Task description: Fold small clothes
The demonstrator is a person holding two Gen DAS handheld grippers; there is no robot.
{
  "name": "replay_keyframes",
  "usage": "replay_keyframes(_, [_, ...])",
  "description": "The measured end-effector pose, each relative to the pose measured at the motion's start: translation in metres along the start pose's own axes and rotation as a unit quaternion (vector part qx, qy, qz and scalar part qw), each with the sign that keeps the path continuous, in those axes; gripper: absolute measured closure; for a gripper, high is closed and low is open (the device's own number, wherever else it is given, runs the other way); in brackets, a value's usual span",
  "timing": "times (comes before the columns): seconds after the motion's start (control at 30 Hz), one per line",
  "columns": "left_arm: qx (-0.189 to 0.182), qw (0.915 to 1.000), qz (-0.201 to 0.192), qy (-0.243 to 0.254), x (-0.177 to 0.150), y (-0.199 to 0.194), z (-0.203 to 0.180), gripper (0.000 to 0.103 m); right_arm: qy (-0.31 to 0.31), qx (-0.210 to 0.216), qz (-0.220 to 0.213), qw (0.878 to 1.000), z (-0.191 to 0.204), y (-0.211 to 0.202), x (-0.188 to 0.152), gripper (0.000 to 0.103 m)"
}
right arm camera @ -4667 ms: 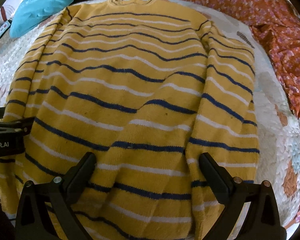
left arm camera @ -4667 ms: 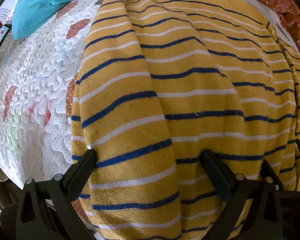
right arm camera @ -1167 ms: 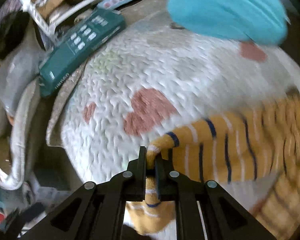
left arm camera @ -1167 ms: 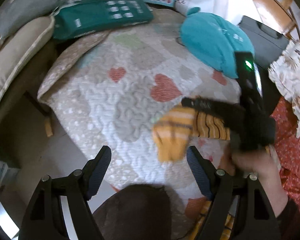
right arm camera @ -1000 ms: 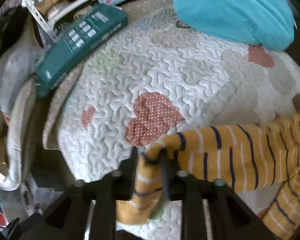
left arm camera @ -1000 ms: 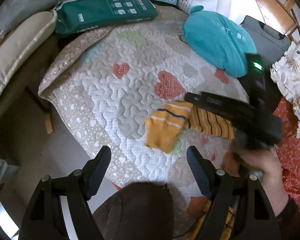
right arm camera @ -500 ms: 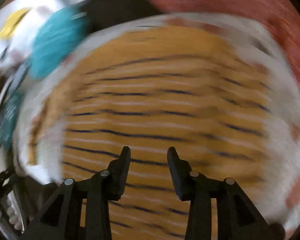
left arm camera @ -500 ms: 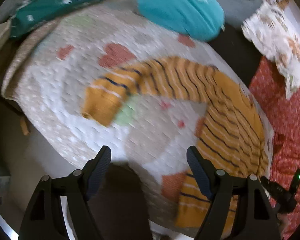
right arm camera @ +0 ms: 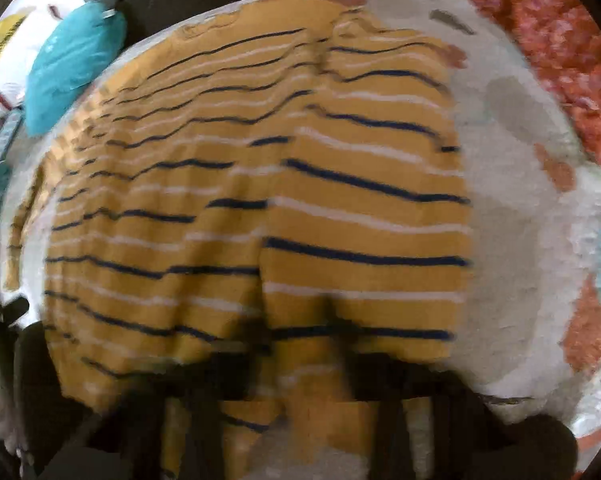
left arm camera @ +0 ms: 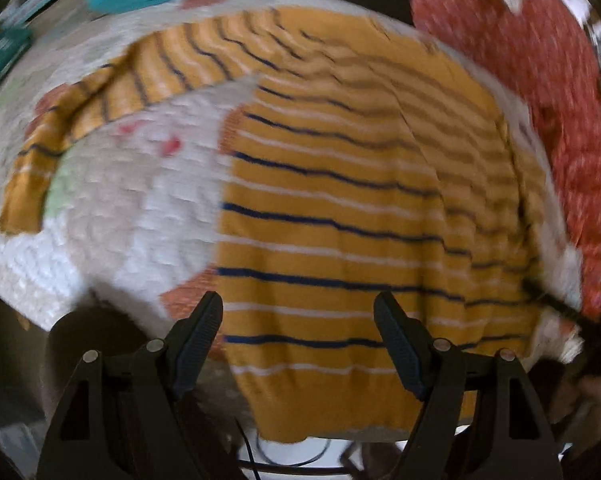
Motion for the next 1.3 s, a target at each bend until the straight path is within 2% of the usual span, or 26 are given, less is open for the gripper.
replay_keyframes(0.07, [0.008, 0.9999, 0.008, 0.008, -0.002, 0.010, -0.003, 0.026, 0.053, 0.037, -0.016, 0.998, -0.020, -0.014, 0.002, 0.094])
replay_keyframes(0.13, [0.014, 0.9997, 0.020, 0.001, -0.004, 0.020, -0.001, 0.026, 0.073, 0.021, -0.037, 0.996, -0.041, -0.029, 0.006, 0.098])
replay_keyframes(0.23, [0.029, 0.9988, 0.036, -0.014, -0.008, 0.033, 0.009, 0.026, 0.100, -0.029, -0.062, 0.993, -0.083, -0.042, 0.020, 0.100])
replay_keyframes(0.3, [0.040, 0.9985, 0.035, -0.014, -0.009, 0.035, 0.013, 0.026, 0.146, -0.034, -0.070, 0.986, -0.124, -0.047, 0.028, 0.100])
replay_keyframes(0.33, [0.040, 0.9984, 0.036, -0.016, -0.009, 0.036, 0.014, 0.025, 0.161, -0.049, -0.075, 0.983, -0.138, -0.051, 0.031, 0.100])
replay_keyframes(0.47, [0.023, 0.9984, 0.041, -0.030, -0.010, 0.041, 0.018, 0.023, 0.190, -0.176, -0.097, 0.961, -0.194, -0.061, 0.046, 0.100])
replay_keyframes(0.53, [0.026, 0.9985, 0.040, -0.027, -0.010, 0.044, 0.014, 0.023, 0.191, -0.261, -0.097, 0.941, -0.219, -0.060, 0.055, 0.099])
replay_keyframes(0.57, [0.026, 0.9986, 0.039, -0.026, -0.010, 0.044, 0.014, 0.023, 0.193, -0.306, -0.081, 0.929, -0.232, -0.055, 0.058, 0.098])
replay_keyframes(0.63, [0.023, 0.9986, 0.040, -0.025, -0.009, 0.045, 0.013, 0.023, 0.211, -0.329, -0.059, 0.919, -0.241, -0.053, 0.058, 0.097])
replay_keyframes(0.67, [0.021, 0.9985, 0.043, -0.028, -0.009, 0.044, 0.014, 0.023, 0.226, -0.326, -0.071, 0.915, -0.236, -0.062, 0.055, 0.097])
replay_keyframes(0.7, [0.019, 0.9982, 0.047, -0.032, -0.009, 0.042, 0.015, 0.023, 0.228, -0.313, -0.084, 0.918, -0.227, -0.070, 0.053, 0.095])
replay_keyframes(0.73, [0.016, 0.9982, 0.046, -0.034, -0.010, 0.038, 0.015, 0.024, 0.221, -0.286, -0.093, 0.928, -0.213, -0.076, 0.049, 0.086])
replay_keyframes(0.77, [0.014, 0.9983, 0.043, -0.036, -0.011, 0.032, 0.018, 0.024, 0.205, -0.245, -0.093, 0.943, -0.194, -0.078, 0.047, 0.062])
replay_keyframes(0.8, [0.012, 0.9984, 0.040, -0.039, -0.011, 0.027, 0.021, 0.024, 0.184, -0.183, -0.087, 0.962, -0.168, -0.078, 0.040, 0.050])
replay_keyframes(0.83, [0.007, 0.9983, 0.037, -0.045, -0.010, 0.024, 0.026, 0.024, 0.168, -0.124, -0.076, 0.975, -0.146, -0.074, 0.033, 0.037])
replay_keyframes(0.87, [-0.003, 0.9980, 0.034, -0.054, -0.010, 0.019, 0.031, 0.024, 0.148, -0.039, -0.053, 0.987, -0.115, -0.065, 0.019, 0.038])
replay_keyframes(0.93, [-0.021, 0.9964, 0.025, -0.078, -0.008, 0.011, 0.044, 0.024, 0.123, 0.037, -0.009, 0.992, -0.077, -0.046, -0.002, 0.038])
replay_keyframes(1.0, [-0.021, 0.9943, 0.010, -0.104, -0.005, 0.001, 0.059, 0.024, 0.103, 0.068, 0.029, 0.992, -0.044, -0.027, -0.025, 0.038])
replay_keyframes(1.07, [-0.008, 0.9916, -0.011, -0.129, -0.002, -0.010, 0.076, 0.023, 0.093, 0.079, 0.046, 0.992, -0.025, -0.015, -0.041, 0.038])
replay_keyframes(1.13, [-0.006, 0.9899, -0.014, -0.141, 0.002, -0.012, 0.086, 0.022, 0.092, 0.085, 0.054, 0.991, -0.017, -0.009, -0.050, 0.038])
replay_keyframes(1.2, [-0.011, 0.9910, 0.004, -0.134, 0.000, -0.002, 0.086, 0.022, 0.084, 0.090, 0.064, 0.990, -0.008, -0.004, -0.054, 0.038])
replay_keyframes(1.3, [-0.012, 0.9936, 0.046, -0.103, -0.011, 0.016, 0.068, 0.023, 0.054, 0.069, 0.066, 0.994, 0.003, 0.000, -0.066, 0.043])
Point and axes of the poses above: each gripper's, at about its wrist camera, not at the fingertips, and y roughly the way its jaws point, z to its left, x to its top, the point moved 2 cm from there along y, roughly the way its jaws point, and after that the axes turned 5 degrees about -x, right-handed, at the moved point
